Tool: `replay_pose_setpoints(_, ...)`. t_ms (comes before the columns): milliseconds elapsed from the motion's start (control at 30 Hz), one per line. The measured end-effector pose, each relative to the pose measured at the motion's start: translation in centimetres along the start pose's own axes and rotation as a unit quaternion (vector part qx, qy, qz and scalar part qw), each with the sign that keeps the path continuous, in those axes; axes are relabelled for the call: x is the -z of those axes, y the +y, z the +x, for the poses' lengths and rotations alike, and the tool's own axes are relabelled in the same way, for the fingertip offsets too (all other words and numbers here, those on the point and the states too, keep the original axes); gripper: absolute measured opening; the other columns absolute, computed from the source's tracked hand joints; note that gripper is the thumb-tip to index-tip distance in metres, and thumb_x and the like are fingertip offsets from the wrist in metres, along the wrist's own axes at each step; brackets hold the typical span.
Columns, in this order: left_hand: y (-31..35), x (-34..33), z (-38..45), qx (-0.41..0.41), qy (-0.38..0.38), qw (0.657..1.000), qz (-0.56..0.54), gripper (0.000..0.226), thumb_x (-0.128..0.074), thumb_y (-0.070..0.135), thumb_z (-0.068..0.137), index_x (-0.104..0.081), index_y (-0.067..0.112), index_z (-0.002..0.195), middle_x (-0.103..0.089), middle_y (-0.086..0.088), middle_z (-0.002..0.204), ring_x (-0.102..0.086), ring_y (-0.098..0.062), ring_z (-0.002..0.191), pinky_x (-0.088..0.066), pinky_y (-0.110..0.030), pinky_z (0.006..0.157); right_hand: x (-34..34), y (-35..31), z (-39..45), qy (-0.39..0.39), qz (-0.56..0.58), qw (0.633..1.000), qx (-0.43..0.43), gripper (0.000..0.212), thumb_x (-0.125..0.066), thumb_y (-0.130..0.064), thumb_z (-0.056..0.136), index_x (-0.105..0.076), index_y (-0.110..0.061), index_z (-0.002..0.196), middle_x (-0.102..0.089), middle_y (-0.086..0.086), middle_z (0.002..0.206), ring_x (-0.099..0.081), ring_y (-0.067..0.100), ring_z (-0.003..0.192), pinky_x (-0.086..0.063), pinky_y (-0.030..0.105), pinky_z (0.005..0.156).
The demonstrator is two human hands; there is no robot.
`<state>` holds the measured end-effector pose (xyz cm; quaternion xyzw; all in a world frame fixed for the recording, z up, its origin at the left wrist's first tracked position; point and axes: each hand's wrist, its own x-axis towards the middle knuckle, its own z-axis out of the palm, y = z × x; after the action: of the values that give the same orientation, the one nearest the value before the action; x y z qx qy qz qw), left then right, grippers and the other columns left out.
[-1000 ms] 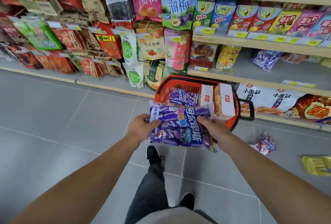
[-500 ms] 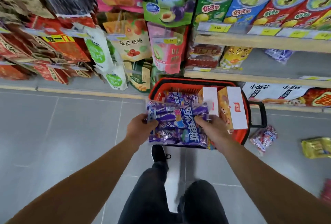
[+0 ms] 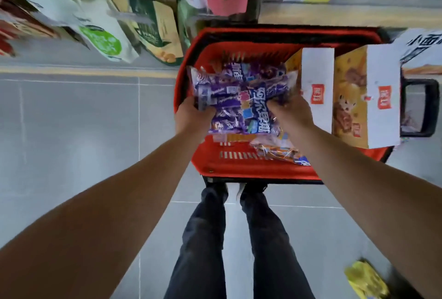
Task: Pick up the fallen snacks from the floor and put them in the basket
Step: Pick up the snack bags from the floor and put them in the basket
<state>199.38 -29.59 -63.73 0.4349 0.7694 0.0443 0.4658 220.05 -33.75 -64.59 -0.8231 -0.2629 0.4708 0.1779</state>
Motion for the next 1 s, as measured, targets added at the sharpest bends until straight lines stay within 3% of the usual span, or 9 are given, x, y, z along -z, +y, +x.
replay_pose_setpoints(100, -0.4, -2.8, 2.4, -0.003, 0.013, 1.0, -0.012, 0.026, -0.062, 0.028, 0.088, -0.059, 0.023, 0.114, -0.064, 0.007, 0.09, -0.059, -0.01, 0.07, -0.043, -0.025, 0.055, -1.7, 1.5, 2.9, 0.007, 0.004, 1.0, 0.012, 0.048, -0.071, -0.041, 0.077, -0.061, -0.018, 0.119, -0.071, -0.006, 0.103, -0.068, 0.014, 0.091, -0.054, 0.036, 0.081)
replay_pose_setpoints(233, -2.9, -6.3, 3.7, 0.015, -0.019, 0.999, 0.024, 0.024, -0.061, 0.022, 0.092, -0.055, 0.019, 0.115, -0.06, 0.008, 0.087, -0.052, -0.002, 0.063, -0.034, -0.02, 0.047, -3.4, 4.3, 3.3, -0.035, -0.027, 0.999, -0.017, 0.081, -0.076, -0.047, 0.072, -0.04, -0.017, 0.139, -0.062, -0.005, 0.123, -0.064, 0.021, 0.109, -0.049, 0.034, 0.091)
replay_pose_setpoints(400, -7.0, -8.0, 3.1, 0.053, -0.08, 0.993, 0.074, 0.018, -0.057, 0.028, 0.095, -0.055, 0.018, 0.109, -0.066, 0.001, 0.082, -0.059, -0.006, 0.056, -0.037, -0.018, 0.042, -4.2, 5.6, 2.5, -0.092, -0.14, 0.986, -0.011, 0.064, -0.069, -0.038, 0.09, -0.04, -0.01, 0.139, -0.058, 0.008, 0.133, -0.057, 0.032, 0.12, -0.034, 0.024, 0.082)
replay_pose_setpoints(600, -5.5, -7.7, 5.6, 0.073, -0.124, 0.979, 0.144, 0.017, -0.057, 0.026, 0.095, -0.055, 0.015, 0.082, -0.058, -0.001, 0.07, -0.054, -0.012, 0.053, -0.037, -0.022, 0.042, -5.6, 5.3, 5.1, -0.128, -0.27, 0.951, -0.077, 0.062, -0.052, -0.056, 0.094, -0.046, -0.002, 0.125, -0.062, 0.016, 0.114, -0.058, 0.031, 0.092, -0.04, 0.031, 0.074)
replay_pose_setpoints(700, -5.0, -7.9, 6.9, 0.101, -0.157, 0.968, 0.168, 0.016, -0.056, 0.023, 0.096, -0.058, 0.007, 0.092, -0.062, -0.007, 0.077, -0.058, -0.014, 0.053, -0.04, -0.019, 0.035, -5.7, 5.6, 5.9, -0.152, -0.316, 0.933, -0.08, 0.052, -0.046, -0.061, 0.094, -0.053, -0.01, 0.098, -0.063, 0.008, 0.087, -0.057, 0.023, 0.072, -0.043, 0.03, 0.065)
replay_pose_setpoints(767, -4.9, -7.9, 7.0, 0.115, -0.165, 0.966, 0.164, 0.015, -0.056, 0.022, 0.097, -0.056, 0.007, 0.094, -0.061, -0.008, 0.077, -0.057, -0.014, 0.051, -0.039, -0.017, 0.032, -5.3, 5.4, 5.6, -0.165, -0.343, 0.92, -0.089, 0.058, -0.043, -0.068, 0.091, -0.057, -0.012, 0.097, -0.066, 0.009, 0.092, -0.061, 0.027, 0.078, -0.051, 0.033, 0.073)
replay_pose_setpoints(867, -6.0, -8.5, 6.4, 0.017, -0.073, 0.981, 0.181, 0.033, -0.06, 0.025, 0.092, -0.049, 0.015, 0.121, -0.061, 0.0, 0.111, -0.062, -0.013, 0.082, -0.056, -0.027, 0.067, -4.7, 5.0, 4.6, -0.062, -0.387, 0.92, -0.017, 0.08, -0.058, -0.069, 0.084, -0.043, -0.01, 0.135, -0.055, 0.013, 0.128, -0.057, 0.035, 0.115, -0.05, 0.044, 0.095)
replay_pose_setpoints(933, -6.7, -8.4, 5.2, -0.103, -0.018, 0.974, 0.202, 0.076, -0.065, 0.025, 0.086, -0.021, 0.025, 0.149, -0.036, 0.0, 0.146, -0.045, -0.023, 0.127, -0.047, -0.042, 0.101, -4.4, 4.3, 3.8, -0.011, -0.392, 0.909, 0.14, 0.094, -0.074, -0.055, 0.08, -0.024, -0.014, 0.149, -0.032, 0.013, 0.151, -0.038, 0.036, 0.138, -0.043, 0.046, 0.107)
replay_pose_setpoints(1000, -6.7, -7.9, 4.5, -0.208, -0.056, 0.935, 0.283, 0.095, -0.069, 0.036, 0.084, -0.004, 0.035, 0.153, -0.007, 0.0, 0.163, -0.01, -0.034, 0.149, -0.029, -0.054, 0.114, -4.2, 3.9, 3.9, -0.094, -0.419, 0.865, 0.258, 0.101, -0.077, -0.048, 0.079, -0.017, -0.021, 0.155, -0.013, 0.009, 0.161, -0.016, 0.036, 0.15, -0.033, 0.049, 0.116)
